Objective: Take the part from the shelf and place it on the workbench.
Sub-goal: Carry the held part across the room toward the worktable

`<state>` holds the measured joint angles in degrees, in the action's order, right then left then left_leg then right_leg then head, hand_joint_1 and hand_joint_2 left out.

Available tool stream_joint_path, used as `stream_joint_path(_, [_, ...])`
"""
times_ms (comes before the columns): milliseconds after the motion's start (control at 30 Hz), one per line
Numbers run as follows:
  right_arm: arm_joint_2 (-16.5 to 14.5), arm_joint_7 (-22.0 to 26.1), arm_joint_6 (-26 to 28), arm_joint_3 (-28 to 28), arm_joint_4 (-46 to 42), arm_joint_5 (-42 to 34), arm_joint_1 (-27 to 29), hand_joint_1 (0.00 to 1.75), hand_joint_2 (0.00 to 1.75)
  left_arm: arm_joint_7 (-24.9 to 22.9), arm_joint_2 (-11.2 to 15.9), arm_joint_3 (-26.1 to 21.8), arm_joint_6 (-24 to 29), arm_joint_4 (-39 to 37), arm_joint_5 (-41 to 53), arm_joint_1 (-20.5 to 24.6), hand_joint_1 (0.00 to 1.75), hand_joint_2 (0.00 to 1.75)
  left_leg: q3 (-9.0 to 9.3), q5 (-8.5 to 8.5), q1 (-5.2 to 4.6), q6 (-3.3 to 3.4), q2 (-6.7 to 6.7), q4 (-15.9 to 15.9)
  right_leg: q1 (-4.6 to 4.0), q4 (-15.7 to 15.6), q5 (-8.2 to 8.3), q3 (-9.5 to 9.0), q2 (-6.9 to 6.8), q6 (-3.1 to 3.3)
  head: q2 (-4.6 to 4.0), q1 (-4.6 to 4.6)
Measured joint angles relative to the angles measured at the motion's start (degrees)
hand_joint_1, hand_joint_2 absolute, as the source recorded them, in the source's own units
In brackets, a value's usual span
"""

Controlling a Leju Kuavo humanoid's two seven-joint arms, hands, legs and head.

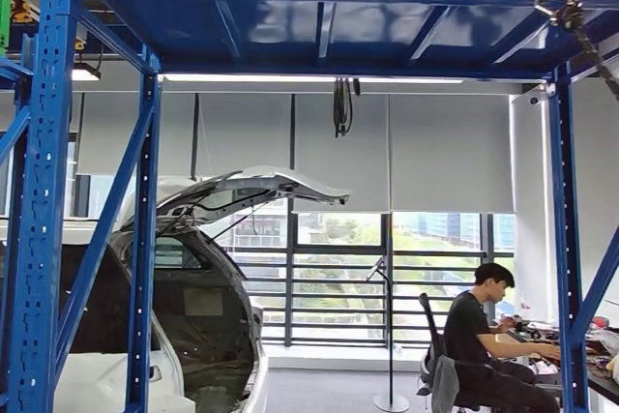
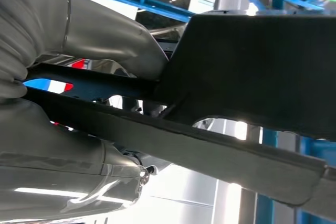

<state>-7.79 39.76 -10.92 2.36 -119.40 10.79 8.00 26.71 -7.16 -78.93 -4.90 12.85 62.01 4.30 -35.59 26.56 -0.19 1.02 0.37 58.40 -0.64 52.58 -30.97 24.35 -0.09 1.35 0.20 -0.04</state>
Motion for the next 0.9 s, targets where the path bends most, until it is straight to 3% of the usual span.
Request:
stream_joint_path(100, [0.0,0.0,-0.6,-0.2,0.0,-0.6,0.2,1.75,1.75,-0.3,0.0,0.0,0.1,0.0,0.0,-0.1,0.0,1.75,-2.87,7.31,0.32,-0.79,-0.09,9.5,0.12,0.2,1.41,1.75,0.05,0.48,-0.01,0.0])
stream_joint_path(133, [0.0,0.0,-0.6,-0.2,0.0,-0.7,0.2,1.75,1.75,-0.4,0.0,0.0,0.1,0.0,0.0,-0.1,0.0,1.75,-3.6,8.55,0.44,-1.01,-0.09,12.8,0.12,0.4,1.77,2.4,0.16,0.44,-0.01,0.0])
stream_joint_path(167, [0.0,0.0,-0.7,-0.3,0.1,-0.8,0.3,1.75,1.75,-0.5,0.0,0.0,0.1,0.0,0.0,-0.1,0.0,1.75,-3.61,8.64,0.55,-1.19,-0.09,14.7,0.13,0.7,2.05,3.04,0.33,0.35,-0.01,-0.01])
stream_joint_path(200, [0.0,0.0,-0.7,-0.4,0.1,-0.8,0.3,1.75,1.75,-0.6,0.1,0.0,0.1,0.0,0.0,-0.1,0.0,1.75,-2.54,7.7,0.68,-1.32,-0.1,14.2,0.16,1.1,2.25,3.67,0.56,0.23,-0.01,-0.01])
stream_joint_path(267, [0.0,0.0,-0.8,-0.5,0.1,-1.0,0.3,1.75,1.75,-0.7,0.2,0.0,0.3,0.1,0.0,-0.1,0.0,1.75,2.28,4.98,1.01,-1.4,-0.73,7.2,0.25,2.1,2.36,4.78,1.09,-0.03,-0.01,0.0])
stream_joint_path(333, [0.0,0.0,-0.9,-0.5,0.1,-1.0,0.2,1.75,1.75,-1.0,0.3,0.0,0.5,0.2,0.0,-0.2,0.0,1.75,6.36,4.0,1.21,-1.27,-2.03,0.3,0.2,3.4,2.34,5.89,1.66,-0.48,0.0,0.01])
stream_joint_path(367, [-0.1,0.1,-1.0,-0.6,0.1,-1.0,0.2,1.75,1.75,-1.1,0.3,0.0,0.6,0.2,0.0,-0.2,0.0,1.75,7.07,4.17,1.21,-1.12,-2.48,-1.1,0.18,3.8,2.43,6.4,1.97,-0.82,0.0,0.0])
stream_joint_path(433, [-0.1,0.1,-1.1,-0.6,0.1,-1.1,0.3,1.75,1.75,-1.2,0.3,0.0,0.6,0.2,0.0,-0.2,0.0,1.75,6.82,4.2,1.14,-0.61,-2.14,-1.4,0.19,4.2,2.76,7.09,2.61,-1.58,0.0,-0.01])
stream_joint_path(500, [-0.1,0.1,-1.3,-0.7,0.1,-1.3,0.2,1.75,1.75,-1.4,0.4,0.0,0.7,0.2,0.0,-0.1,0.0,1.75,6.48,3.77,1.29,0.22,-1.3,-1.6,0.28,5.5,1.67,7.95,2.18,-2.33,-0.01,-0.01])
stream_joint_path(533, [-0.1,0.1,-1.5,-0.8,0.1,-1.6,0.2,1.75,1.75,-1.5,0.4,0.0,0.7,0.3,0.0,0.0,0.0,1.75,6.28,3.53,1.39,0.61,-0.83,-1.7,0.38,7.7,0.14,8.89,1.68,-2.7,-0.01,-0.02])
stream_joint_path(600, [-0.1,0.1,-2.1,-0.9,0.1,-2.1,0.1,1.75,1.75,-1.7,0.4,0.0,0.8,0.3,0.0,-0.1,0.0,1.75,5.82,3.22,1.34,1.03,0.07,-1.7,0.7,15.3,-4.06,12.08,0.83,-3.37,-0.01,-0.02])
stream_joint_path(633, [-0.1,0.1,-2.3,-1.0,0.1,-2.3,0.1,1.75,1.75,-1.8,0.4,0.0,0.9,0.3,0.0,-0.1,0.0,1.75,5.63,3.13,1.31,1.1,0.56,-1.6,0.86,19.1,-5.59,13.61,0.71,-3.6,-0.01,-0.03])
stream_joint_path(667, [-0.1,0.1,-2.4,-1.1,0.1,-2.4,0.2,1.75,1.75,-1.8,0.4,0.0,1.0,0.3,0.0,-0.2,0.0,1.75,5.5,3.06,1.29,1.13,1.02,-1.6,0.98,21.4,-6.13,14.35,0.61,-3.77,-0.01,-0.03])
stream_joint_path(700, [-0.1,0.1,-2.5,-1.1,0.1,-2.6,0.2,1.75,1.75,-1.8,0.5,0.0,1.1,0.3,0.0,-0.2,0.0,1.75,5.46,3.02,1.27,1.11,1.45,-1.6,1.06,21.3,-5.48,13.94,0.5,-3.87,-0.01,-0.03])
stream_joint_path(733, [-0.1,0.1,-2.6,-1.2,0.1,-2.7,0.2,1.75,1.75,-1.9,0.5,0.0,1.2,0.3,0.0,-0.1,0.0,1.75,5.49,3.01,1.26,1.09,1.83,-1.6,1.11,18.9,-3.86,12.41,0.29,-3.89,-0.01,-0.03])
stream_joint_path(800, [-0.2,0.1,-2.8,-1.2,0.1,-2.9,0.1,1.75,1.75,-1.9,0.5,0.0,1.2,0.3,0.0,0.0,0.0,1.75,5.62,3.0,1.17,0.93,2.44,-1.6,0.98,10.2,0.04,7.64,-0.94,-3.58,-0.01,-0.02])
stream_joint_path(833, [-0.2,0.1,-3.1,-1.2,0.1,-3.0,0.1,1.75,1.75,-1.9,0.5,0.0,1.2,0.3,0.0,0.1,0.0,1.75,5.58,2.95,1.05,0.72,2.64,-1.6,0.8,6.7,1.16,5.94,-1.59,-3.26,-0.01,-0.02])
stream_joint_path(900, [-0.2,0.1,-3.6,-1.2,0.0,-3.3,0.1,1.75,1.75,-1.9,0.5,0.0,1.2,0.3,0.0,0.2,0.0,1.75,5.3,2.79,0.83,0.13,3.13,-1.5,0.44,3.9,1.38,4.97,-2.16,-2.59,-0.01,-0.01])
